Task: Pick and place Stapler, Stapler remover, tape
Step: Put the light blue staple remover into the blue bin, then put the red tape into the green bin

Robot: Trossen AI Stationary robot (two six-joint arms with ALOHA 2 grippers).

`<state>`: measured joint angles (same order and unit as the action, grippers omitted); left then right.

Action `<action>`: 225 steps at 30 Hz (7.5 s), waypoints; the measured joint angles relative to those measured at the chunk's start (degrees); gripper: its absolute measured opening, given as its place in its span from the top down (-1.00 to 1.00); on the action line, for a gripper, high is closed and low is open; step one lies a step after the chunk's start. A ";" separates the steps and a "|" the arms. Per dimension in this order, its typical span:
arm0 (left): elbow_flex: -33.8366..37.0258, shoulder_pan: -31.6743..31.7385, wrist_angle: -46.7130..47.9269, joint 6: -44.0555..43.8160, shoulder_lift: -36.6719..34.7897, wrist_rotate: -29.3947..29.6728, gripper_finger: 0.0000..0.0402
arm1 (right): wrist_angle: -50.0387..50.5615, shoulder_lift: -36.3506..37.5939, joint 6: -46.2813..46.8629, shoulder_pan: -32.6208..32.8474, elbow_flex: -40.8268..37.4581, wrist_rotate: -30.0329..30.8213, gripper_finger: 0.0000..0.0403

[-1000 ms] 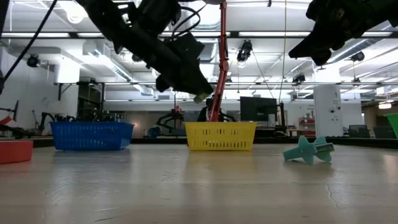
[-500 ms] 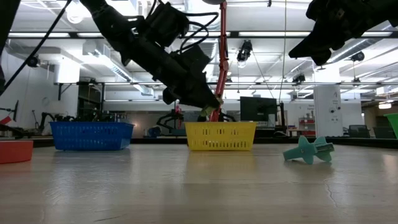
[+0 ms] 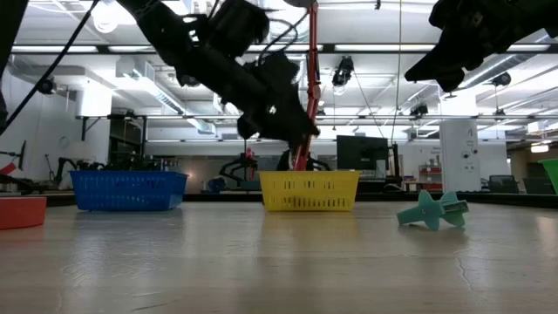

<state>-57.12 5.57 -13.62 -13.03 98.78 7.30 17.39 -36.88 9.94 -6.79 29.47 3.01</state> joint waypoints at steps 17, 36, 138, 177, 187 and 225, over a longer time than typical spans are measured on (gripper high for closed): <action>-1.68 -11.10 -2.87 18.66 -0.24 -12.82 -0.03 | 0.00 0.00 0.04 0.02 0.00 0.00 0.91; -17.23 -16.30 3.60 24.93 13.33 -15.40 0.01 | -0.02 -0.02 0.00 0.00 -0.02 0.00 0.91; 26.31 -18.81 43.18 -5.43 -42.77 34.91 0.96 | 0.40 -0.02 0.11 0.02 0.00 0.00 0.91; 26.82 -18.70 38.02 -13.57 -45.46 33.10 0.27 | 0.39 -0.02 0.02 0.02 0.00 0.00 0.91; 16.13 -19.24 36.97 -13.43 -45.46 23.22 0.27 | 0.38 -0.02 0.02 0.00 0.00 0.00 0.91; 20.94 -21.61 26.13 -19.85 -43.18 12.75 0.27 | 0.39 -0.02 0.11 0.00 0.00 0.00 0.91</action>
<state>-36.18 -16.04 12.52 -32.88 55.60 20.05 17.78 -36.90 10.04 -6.79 29.47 3.01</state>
